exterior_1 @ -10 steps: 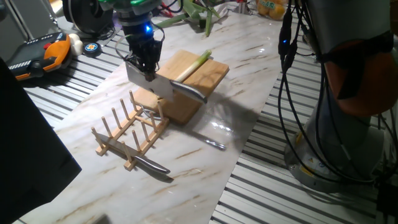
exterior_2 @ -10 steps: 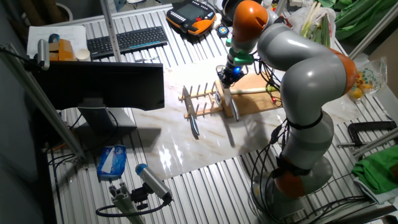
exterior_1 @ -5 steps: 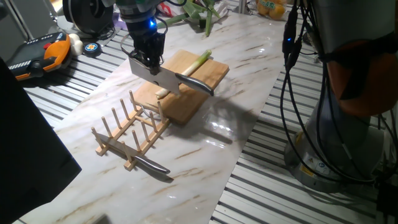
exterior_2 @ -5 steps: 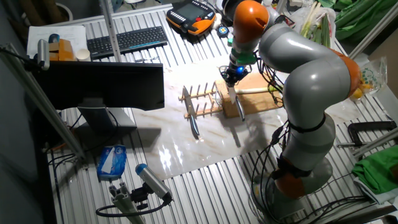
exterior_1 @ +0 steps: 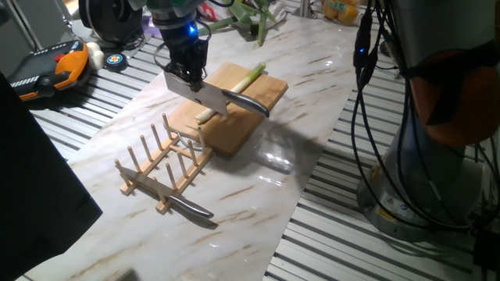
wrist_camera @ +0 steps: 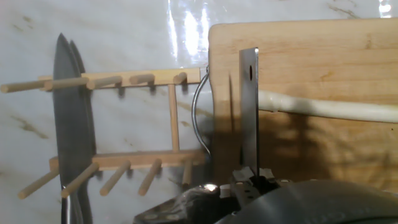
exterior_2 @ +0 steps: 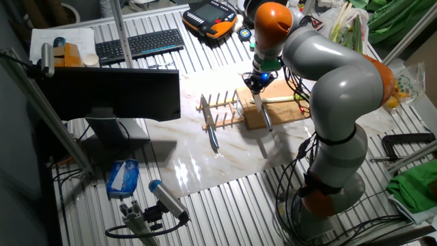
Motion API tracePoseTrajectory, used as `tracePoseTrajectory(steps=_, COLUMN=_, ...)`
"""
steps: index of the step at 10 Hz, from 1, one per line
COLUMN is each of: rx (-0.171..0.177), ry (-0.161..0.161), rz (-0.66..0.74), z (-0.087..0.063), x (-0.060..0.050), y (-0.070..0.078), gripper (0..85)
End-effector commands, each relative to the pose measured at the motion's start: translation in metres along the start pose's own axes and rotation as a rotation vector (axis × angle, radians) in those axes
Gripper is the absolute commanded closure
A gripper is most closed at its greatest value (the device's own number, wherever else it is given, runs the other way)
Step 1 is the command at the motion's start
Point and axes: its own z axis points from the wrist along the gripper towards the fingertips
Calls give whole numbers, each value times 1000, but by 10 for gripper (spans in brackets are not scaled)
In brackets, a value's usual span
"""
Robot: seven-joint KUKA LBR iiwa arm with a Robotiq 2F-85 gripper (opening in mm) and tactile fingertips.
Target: Chop the scallions
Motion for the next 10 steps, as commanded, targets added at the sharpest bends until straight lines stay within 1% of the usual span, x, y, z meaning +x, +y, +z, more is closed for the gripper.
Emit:
tracePoseTrajectory(steps=1, rx=-2, ry=-1, rz=0, z=0, x=-1, y=0, gripper=843)
tracePoseTrajectory(steps=3, rx=-17, ry=1, rz=21, z=2, x=-4, y=2, gripper=843)
tracePoseTrajectory(steps=4, rx=-35, ry=8, rz=37, z=3, x=-7, y=2, gripper=843)
tracePoseTrajectory(steps=5, rx=-53, ry=0, rz=43, z=4, x=-9, y=-1, gripper=843)
tracePoseTrajectory(steps=6, rx=-30, ry=-13, rz=31, z=4, x=-11, y=-3, gripper=843)
tracePoseTrajectory(steps=7, rx=-27, ry=-15, rz=24, z=6, x=-15, y=-1, gripper=843)
tracePoseTrajectory(steps=9, rx=-16, ry=-29, rz=23, z=7, x=-18, y=0, gripper=843)
tracePoseTrajectory(steps=10, rx=-4, ry=-36, rz=31, z=9, x=-23, y=0, gripper=843)
